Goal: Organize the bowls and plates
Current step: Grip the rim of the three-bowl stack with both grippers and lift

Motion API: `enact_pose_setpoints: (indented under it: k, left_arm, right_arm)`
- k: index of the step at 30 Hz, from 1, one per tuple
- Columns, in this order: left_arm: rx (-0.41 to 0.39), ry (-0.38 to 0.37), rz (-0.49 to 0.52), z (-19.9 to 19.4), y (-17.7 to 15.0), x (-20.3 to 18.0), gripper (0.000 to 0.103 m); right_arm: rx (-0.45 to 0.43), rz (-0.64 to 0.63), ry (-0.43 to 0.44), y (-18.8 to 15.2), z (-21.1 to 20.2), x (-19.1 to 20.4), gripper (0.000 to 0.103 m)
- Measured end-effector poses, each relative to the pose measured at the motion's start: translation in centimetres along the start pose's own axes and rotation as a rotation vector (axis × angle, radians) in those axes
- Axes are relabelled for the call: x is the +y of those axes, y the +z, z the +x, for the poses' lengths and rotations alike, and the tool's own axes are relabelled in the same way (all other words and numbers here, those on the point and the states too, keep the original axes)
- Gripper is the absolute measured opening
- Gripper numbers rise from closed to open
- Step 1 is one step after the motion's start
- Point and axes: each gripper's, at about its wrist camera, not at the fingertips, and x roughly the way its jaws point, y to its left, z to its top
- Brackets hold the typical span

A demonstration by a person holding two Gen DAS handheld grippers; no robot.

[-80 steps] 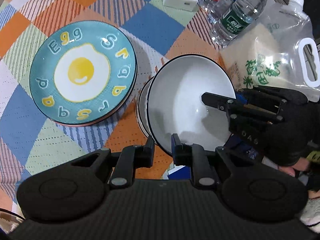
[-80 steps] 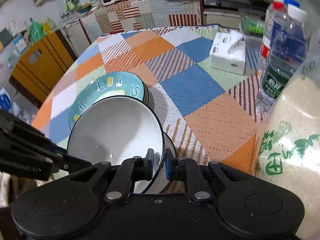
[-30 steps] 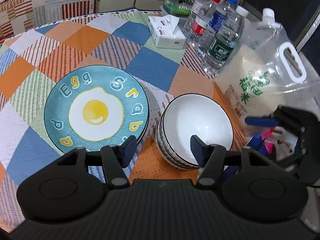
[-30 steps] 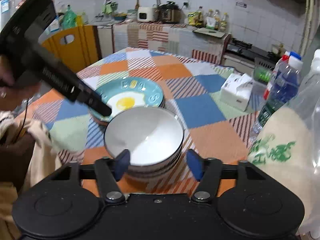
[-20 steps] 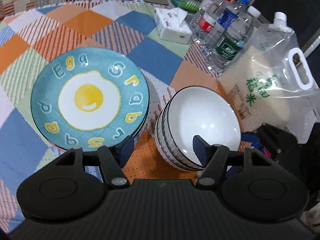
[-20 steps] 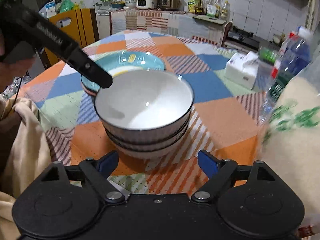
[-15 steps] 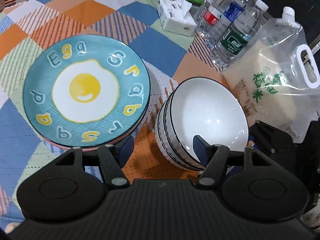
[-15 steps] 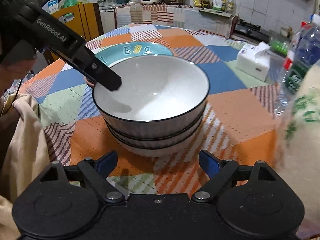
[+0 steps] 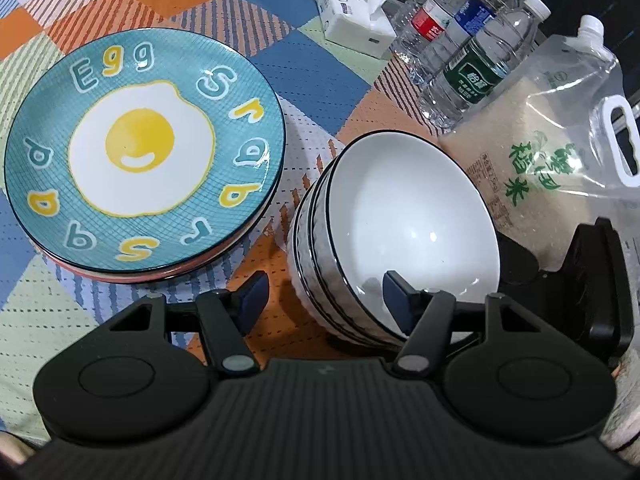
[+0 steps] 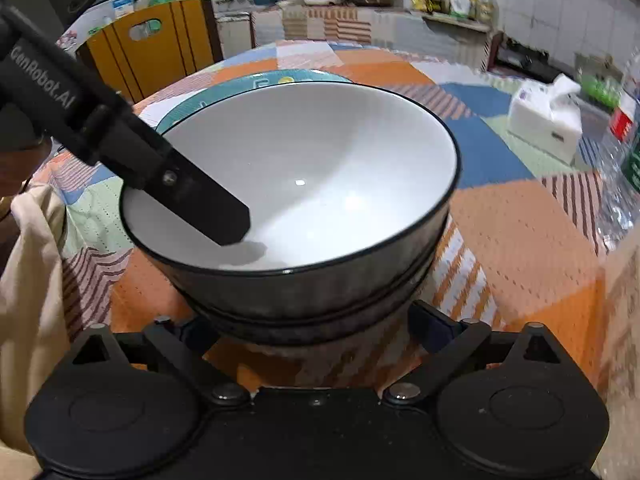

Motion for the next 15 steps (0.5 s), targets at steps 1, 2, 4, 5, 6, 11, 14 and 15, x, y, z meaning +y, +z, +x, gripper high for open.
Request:
enact_pose_setpoints:
  k: [1,2,4,5,6,11,14,15]
  left_arm:
    - [-0.002,-0.005,-0.006,0.2,0.0,0.0,0.059]
    - [-0.004,-0.013,-0.011,0.4,0.0,-0.1,0.054]
    - [-0.012,-0.009,-0.020,0.7,0.0,-0.2,0.050]
    - [-0.017,-0.004,-0.021,0.8,-0.1,-0.2,0.049]
    - [-0.023,-0.006,-0.024,0.8,-0.1,-0.1,0.049]
    - [-0.025,-0.018,-0.052,0.8,-0.1,0.3,0.046]
    - [-0.020,-0.020,-0.064,0.8,0.0,0.3,0.046]
    - [-0.015,-0.024,-0.068,0.9,0.0,0.4,0.046]
  right_arm:
    - [-0.009,-0.009,-0.004,0.0,0.2,0.1,0.103]
    - [-0.020,-0.018,-0.011,-0.1,0.3,0.2,0.103]
    - [-0.048,-0.050,-0.032,-0.3,0.7,0.6,0.103]
    - [-0.054,-0.056,-0.031,-0.3,0.7,0.8,0.103]
    - [-0.052,-0.057,-0.025,-0.2,0.8,0.8,0.103]
    - [-0.046,-0.065,-0.017,0.4,1.0,0.6,0.102]
    - [-0.039,-0.058,-0.014,1.0,1.4,0.6,0.102]
    - [-0.034,-0.057,-0.014,1.2,1.4,0.6,0.102]
